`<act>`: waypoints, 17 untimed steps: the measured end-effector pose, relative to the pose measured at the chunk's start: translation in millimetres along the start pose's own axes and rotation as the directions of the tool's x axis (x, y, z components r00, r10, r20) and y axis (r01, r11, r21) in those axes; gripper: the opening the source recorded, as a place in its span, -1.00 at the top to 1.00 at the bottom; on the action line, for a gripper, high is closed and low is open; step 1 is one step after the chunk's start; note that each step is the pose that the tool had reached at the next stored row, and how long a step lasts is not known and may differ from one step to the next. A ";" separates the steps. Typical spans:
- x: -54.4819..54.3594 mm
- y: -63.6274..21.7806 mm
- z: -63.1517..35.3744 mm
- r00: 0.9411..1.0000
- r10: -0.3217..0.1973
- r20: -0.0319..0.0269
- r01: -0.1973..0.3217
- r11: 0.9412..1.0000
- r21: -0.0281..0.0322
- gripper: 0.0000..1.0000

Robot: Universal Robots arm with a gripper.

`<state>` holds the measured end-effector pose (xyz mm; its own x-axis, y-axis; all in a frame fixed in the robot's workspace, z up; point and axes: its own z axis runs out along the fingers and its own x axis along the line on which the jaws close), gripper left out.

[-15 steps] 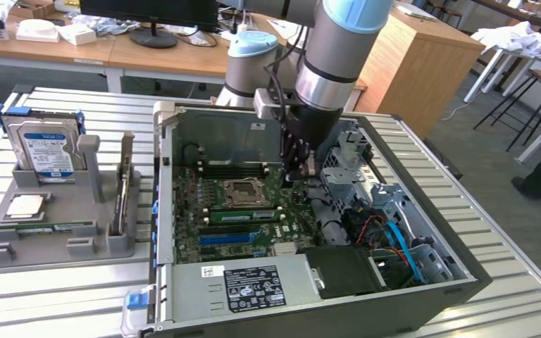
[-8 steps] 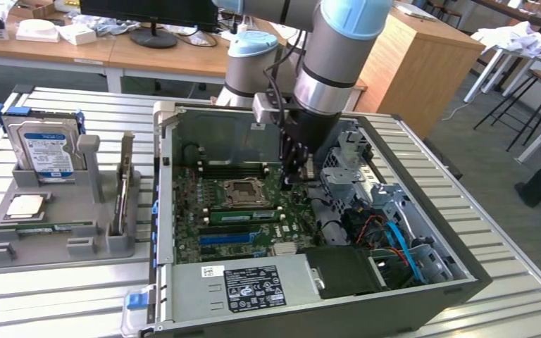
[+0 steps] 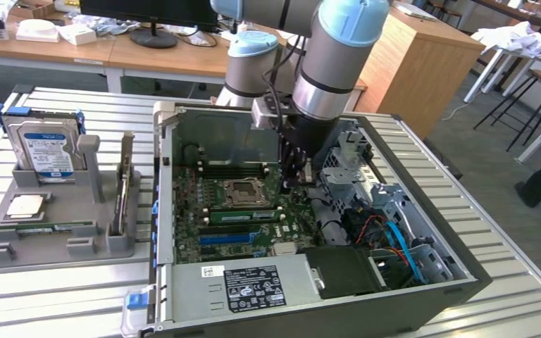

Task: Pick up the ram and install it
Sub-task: 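Press down the ram until it locks into place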

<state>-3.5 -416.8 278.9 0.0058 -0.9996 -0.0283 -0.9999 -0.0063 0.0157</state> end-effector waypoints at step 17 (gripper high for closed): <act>0.5 -0.3 17.0 1.000 0.000 0.000 0.000 1.000 0.000 0.80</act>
<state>-3.5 -416.8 261.9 0.0058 -0.9996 -0.0282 -0.9999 -0.0063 0.0157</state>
